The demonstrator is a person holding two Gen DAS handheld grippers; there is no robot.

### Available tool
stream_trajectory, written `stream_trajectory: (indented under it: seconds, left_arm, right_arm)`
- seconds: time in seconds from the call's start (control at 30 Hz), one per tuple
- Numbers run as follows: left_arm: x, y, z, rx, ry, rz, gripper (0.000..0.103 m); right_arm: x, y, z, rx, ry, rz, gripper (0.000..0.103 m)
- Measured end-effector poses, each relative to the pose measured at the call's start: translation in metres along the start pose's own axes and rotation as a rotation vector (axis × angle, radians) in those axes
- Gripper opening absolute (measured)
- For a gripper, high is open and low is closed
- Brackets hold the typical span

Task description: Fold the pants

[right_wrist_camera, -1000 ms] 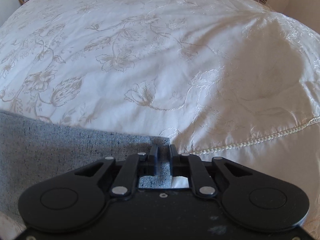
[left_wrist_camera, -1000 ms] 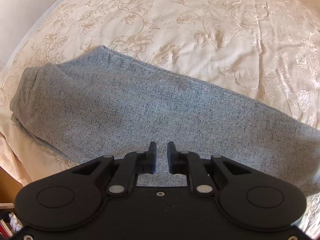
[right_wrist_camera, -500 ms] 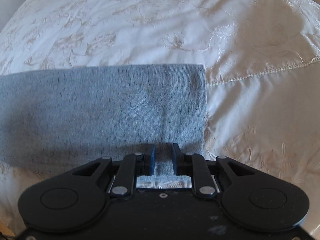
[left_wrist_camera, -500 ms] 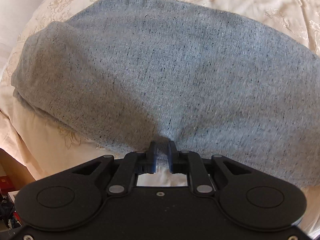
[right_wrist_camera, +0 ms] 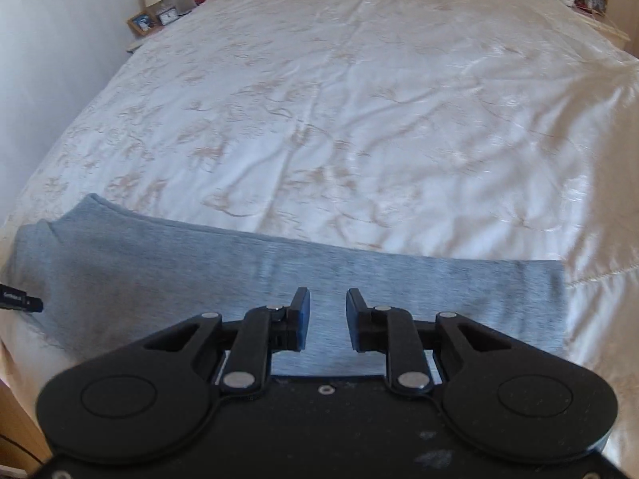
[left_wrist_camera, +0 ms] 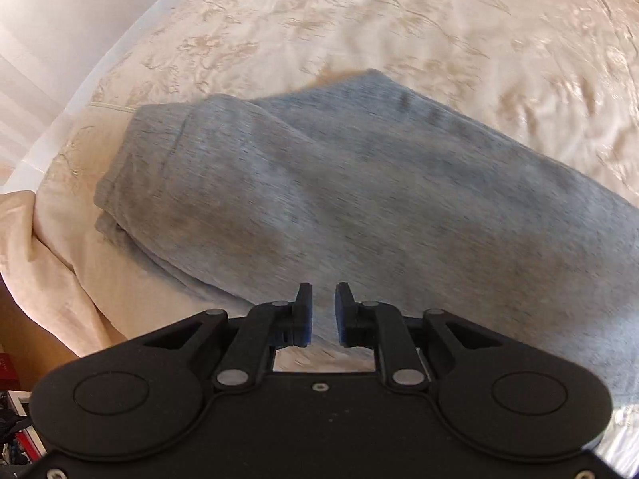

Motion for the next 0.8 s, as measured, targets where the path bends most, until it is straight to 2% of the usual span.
stream_trajectory:
  seconds: [0.2, 0.37, 0.5, 0.57, 0.63, 0.8]
  left_arm:
    - [-0.055, 0.055, 0.078, 0.037, 0.024, -0.020, 0.023]
    - [-0.106, 0.084, 0.114, 0.030, 0.041, -0.015, 0.023]
    - [-0.146, 0.061, 0.124, -0.007, 0.017, 0.077, 0.022]
    - [-0.150, 0.046, 0.124, -0.046, 0.019, 0.060, 0.022]
    - [-0.148, 0.031, 0.121, -0.084, 0.031, 0.057, 0.014]
    - [-0.150, 0.015, 0.118, -0.089, 0.018, 0.054, 0.012]
  right_arm:
    - [-0.049, 0.018, 0.111, -0.020, 0.063, 0.026, 0.023]
    - [-0.093, 0.034, 0.194, 0.022, 0.088, 0.028, 0.023]
    - [-0.130, 0.051, 0.245, 0.069, 0.093, 0.051, 0.023]
    - [-0.146, 0.061, 0.264, 0.091, 0.103, 0.060, 0.023]
    - [-0.163, 0.072, 0.283, 0.119, 0.112, 0.079, 0.023]
    - [-0.208, 0.098, 0.318, 0.198, 0.144, 0.105, 0.024]
Point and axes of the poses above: each gripper's, at about its wrist camera, not at the fingertips, and x roughly against the way its jaws point, z to its left, y to its top, the point moved 4 cm from there along -x, roughly the way its jaws point, and after that the axes turned 11 degrees about y, right-handed, at the moved point
